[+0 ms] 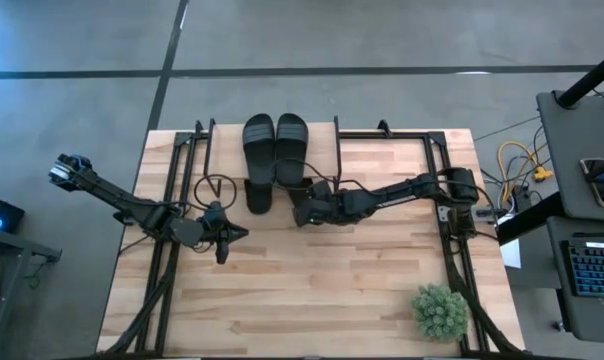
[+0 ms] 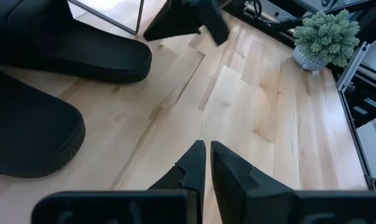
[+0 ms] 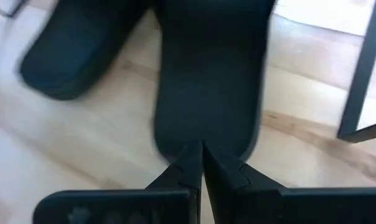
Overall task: Pick and place slides into the shelf
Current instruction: Adjust the big black slides under the shelf
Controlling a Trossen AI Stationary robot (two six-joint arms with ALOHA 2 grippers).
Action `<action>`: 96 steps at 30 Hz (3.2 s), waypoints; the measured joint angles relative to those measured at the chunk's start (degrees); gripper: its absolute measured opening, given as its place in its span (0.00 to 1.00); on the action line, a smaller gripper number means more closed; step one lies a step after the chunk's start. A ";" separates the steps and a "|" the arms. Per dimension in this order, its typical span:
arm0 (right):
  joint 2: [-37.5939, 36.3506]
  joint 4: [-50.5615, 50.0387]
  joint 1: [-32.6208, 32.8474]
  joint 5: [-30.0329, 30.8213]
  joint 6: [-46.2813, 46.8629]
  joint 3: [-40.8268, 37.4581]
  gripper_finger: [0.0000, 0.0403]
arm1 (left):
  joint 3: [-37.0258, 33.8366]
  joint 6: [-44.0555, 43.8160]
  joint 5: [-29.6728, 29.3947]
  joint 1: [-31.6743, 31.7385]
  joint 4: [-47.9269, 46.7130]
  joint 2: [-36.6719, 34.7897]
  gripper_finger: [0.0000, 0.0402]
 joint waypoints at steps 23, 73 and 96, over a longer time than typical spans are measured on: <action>1.70 -5.26 -4.08 -0.88 5.44 -1.27 0.02 | -0.33 0.07 0.03 -0.02 -0.04 0.01 0.02; 8.93 6.42 -1.67 -4.56 -0.82 3.73 0.02 | -0.35 -1.44 0.12 -0.02 -0.06 0.01 0.02; 7.37 -7.63 2.93 0.25 1.82 7.71 0.02 | -1.73 -2.99 -0.74 0.07 0.45 8.67 0.02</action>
